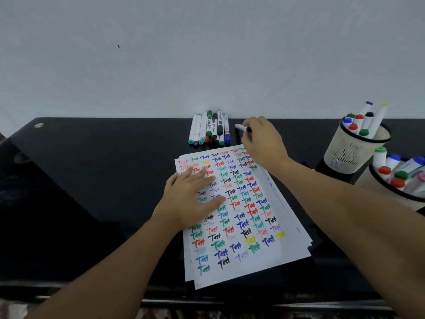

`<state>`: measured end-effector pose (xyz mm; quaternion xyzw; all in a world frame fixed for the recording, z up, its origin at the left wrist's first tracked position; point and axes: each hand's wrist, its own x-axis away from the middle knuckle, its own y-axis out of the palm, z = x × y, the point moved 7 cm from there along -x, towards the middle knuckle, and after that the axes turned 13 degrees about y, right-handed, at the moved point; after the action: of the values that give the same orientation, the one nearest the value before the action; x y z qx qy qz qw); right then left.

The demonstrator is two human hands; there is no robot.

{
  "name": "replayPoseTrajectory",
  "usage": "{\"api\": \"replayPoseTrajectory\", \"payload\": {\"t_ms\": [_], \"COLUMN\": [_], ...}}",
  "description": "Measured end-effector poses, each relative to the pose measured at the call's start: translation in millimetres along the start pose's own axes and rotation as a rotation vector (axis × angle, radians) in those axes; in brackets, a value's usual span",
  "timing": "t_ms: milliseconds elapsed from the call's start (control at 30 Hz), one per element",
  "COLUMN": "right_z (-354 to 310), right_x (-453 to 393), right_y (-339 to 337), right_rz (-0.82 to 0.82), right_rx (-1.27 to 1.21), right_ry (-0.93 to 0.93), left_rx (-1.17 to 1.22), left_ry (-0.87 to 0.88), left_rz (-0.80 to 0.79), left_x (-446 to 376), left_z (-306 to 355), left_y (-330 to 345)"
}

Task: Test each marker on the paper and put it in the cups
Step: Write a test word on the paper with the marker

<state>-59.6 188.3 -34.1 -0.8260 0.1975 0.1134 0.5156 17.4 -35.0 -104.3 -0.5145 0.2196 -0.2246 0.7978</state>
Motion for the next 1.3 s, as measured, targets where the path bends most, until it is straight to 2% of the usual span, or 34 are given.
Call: {"api": "replayPoseTrajectory", "payload": {"t_ms": [133, 267, 333, 567, 667, 767, 1100, 1300], "right_z": [-2.9, -14.9, -21.9, -40.5, -37.9, -24.3, -23.9, -33.2], "right_x": [14.6, 41.7, 50.4, 67.0, 75.5, 81.6, 97.2, 108.8], "right_y": [-17.3, -36.0, -39.5, -30.4, -11.6, -11.9, -5.3, -1.7], "right_rz": [-0.030, 0.010, -0.025, -0.204, -0.458, -0.617, -0.473, -0.450], "right_rx": [-0.106, -0.065, -0.038, 0.259, 0.334, 0.118, 0.448, 0.482], "right_ry": [-0.065, -0.225, -0.274, -0.451, -0.399, -0.158, -0.314, -0.339], "left_rx": [-0.002, -0.026, -0.023, -0.017, -0.022, -0.012, -0.010, -0.042], "left_ry": [0.000, -0.005, 0.003, 0.022, 0.029, 0.033, 0.056, 0.132], "left_rz": [0.010, 0.014, 0.043, 0.179, 0.193, 0.215, 0.261, 0.278], "left_x": [-0.5, -0.8, 0.0, 3.5, 3.6, 4.4, 4.9, 6.4], "left_z": [-0.9, -1.4, -0.8, 2.4, 3.6, 4.6, 6.2, 11.9], "left_y": [0.6, 0.0, -1.2, -10.1, -10.9, -12.6, -13.9, -14.3]}}
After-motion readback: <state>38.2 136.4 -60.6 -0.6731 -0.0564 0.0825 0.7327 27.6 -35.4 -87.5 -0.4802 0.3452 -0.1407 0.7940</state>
